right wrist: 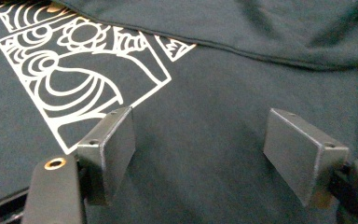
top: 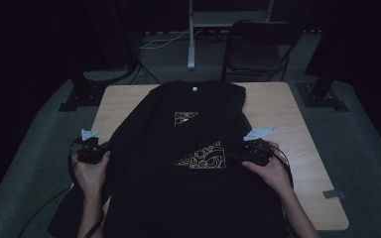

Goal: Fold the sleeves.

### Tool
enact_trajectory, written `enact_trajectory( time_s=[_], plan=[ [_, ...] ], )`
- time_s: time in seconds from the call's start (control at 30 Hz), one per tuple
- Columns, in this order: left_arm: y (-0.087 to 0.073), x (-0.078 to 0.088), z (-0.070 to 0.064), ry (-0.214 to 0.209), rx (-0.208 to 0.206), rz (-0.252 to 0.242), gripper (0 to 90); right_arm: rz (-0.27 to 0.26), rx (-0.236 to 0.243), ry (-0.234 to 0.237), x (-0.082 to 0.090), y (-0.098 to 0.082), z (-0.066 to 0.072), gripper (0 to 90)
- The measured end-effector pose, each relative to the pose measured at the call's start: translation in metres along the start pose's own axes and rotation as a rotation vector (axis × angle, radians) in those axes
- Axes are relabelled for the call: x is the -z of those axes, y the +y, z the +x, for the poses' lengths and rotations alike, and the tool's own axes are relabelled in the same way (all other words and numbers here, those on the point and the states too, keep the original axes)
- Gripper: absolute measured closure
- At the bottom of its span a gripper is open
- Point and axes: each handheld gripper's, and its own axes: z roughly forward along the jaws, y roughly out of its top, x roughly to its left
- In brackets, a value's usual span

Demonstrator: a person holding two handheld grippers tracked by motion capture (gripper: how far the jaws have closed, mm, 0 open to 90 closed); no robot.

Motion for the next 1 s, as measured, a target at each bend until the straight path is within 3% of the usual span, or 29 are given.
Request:
enact_trajectory(
  time_s=[0.27,0.4,0.5,0.77,1.0],
  plan=[
    [0.001,0.000,0.003,-0.027,0.030,0.002,88.0,-0.002,-0.025,-0.019,0.009,-0.008,-0.008,24.2],
    [0.003,0.000,0.003,-0.049,0.053,-0.008,88.1,-0.024,-0.087,0.008,0.011,-0.010,-0.016,24.6],
    [0.009,0.003,0.000,-0.070,0.072,-0.040,88.1,-0.030,-0.098,0.013,0.012,-0.011,-0.017,24.6],
    [0.043,0.020,-0.024,-0.095,0.007,-0.122,88.1,-0.021,-0.080,-0.003,0.011,-0.010,-0.015,24.5],
    [0.057,0.019,-0.042,-0.118,-0.016,-0.137,88.3,-0.021,-0.077,-0.005,0.011,-0.010,-0.014,24.4]
  ],
)
